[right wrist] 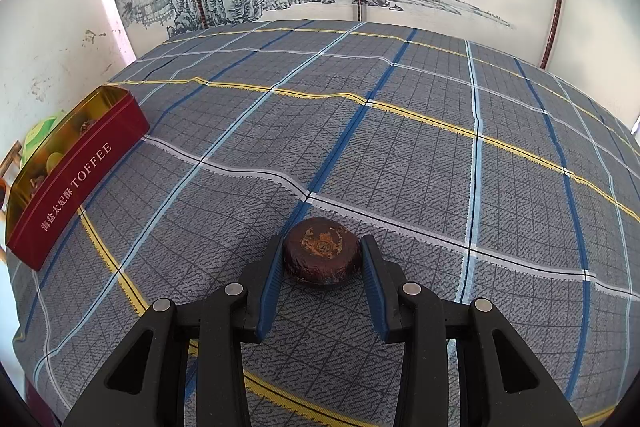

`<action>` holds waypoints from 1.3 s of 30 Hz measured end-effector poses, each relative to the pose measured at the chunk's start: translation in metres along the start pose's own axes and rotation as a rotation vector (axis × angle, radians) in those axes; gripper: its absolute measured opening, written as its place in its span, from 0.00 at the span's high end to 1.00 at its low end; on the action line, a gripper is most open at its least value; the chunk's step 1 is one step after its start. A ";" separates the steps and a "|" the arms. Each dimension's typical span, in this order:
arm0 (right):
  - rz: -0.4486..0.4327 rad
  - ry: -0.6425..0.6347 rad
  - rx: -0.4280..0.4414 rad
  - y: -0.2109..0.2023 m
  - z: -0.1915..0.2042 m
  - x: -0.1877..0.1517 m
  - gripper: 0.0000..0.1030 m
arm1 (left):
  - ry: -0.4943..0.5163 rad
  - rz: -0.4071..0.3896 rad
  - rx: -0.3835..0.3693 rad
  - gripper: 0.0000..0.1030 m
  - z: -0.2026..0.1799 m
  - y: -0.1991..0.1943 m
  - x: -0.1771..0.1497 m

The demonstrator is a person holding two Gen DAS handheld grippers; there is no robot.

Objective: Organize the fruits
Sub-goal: 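Carry the tangerine over the tin with the left tool, then lower the tangerine into the tin and open the left tool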

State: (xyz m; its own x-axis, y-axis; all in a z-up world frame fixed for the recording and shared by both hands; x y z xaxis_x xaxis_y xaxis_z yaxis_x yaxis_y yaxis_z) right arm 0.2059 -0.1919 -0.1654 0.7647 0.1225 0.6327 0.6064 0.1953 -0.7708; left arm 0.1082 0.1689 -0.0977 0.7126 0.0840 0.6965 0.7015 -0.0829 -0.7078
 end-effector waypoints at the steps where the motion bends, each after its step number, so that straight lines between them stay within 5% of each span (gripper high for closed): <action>1: 0.000 0.000 0.000 0.000 0.000 0.000 0.62 | 0.001 0.003 0.001 0.65 -0.001 0.002 -0.001; 39: 0.000 -0.002 -0.003 0.001 0.000 0.000 0.62 | 0.034 0.020 0.036 0.64 0.006 0.028 0.003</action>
State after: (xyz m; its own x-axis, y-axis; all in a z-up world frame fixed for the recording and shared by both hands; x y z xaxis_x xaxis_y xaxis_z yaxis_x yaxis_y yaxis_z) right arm 0.2063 -0.1914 -0.1659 0.7641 0.1248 0.6329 0.6073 0.1920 -0.7710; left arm 0.1301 0.1728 -0.1161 0.7263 0.0487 0.6857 0.6874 -0.0480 -0.7247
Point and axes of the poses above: each gripper's, at about its wrist camera, not at the fingertips, and y roughly the way its jaws point, z to its left, x to its top, the point moved 9 cm from there along y, roughly the way its jaws point, and after that the axes turned 1 degree about y, right-handed, at the moved point
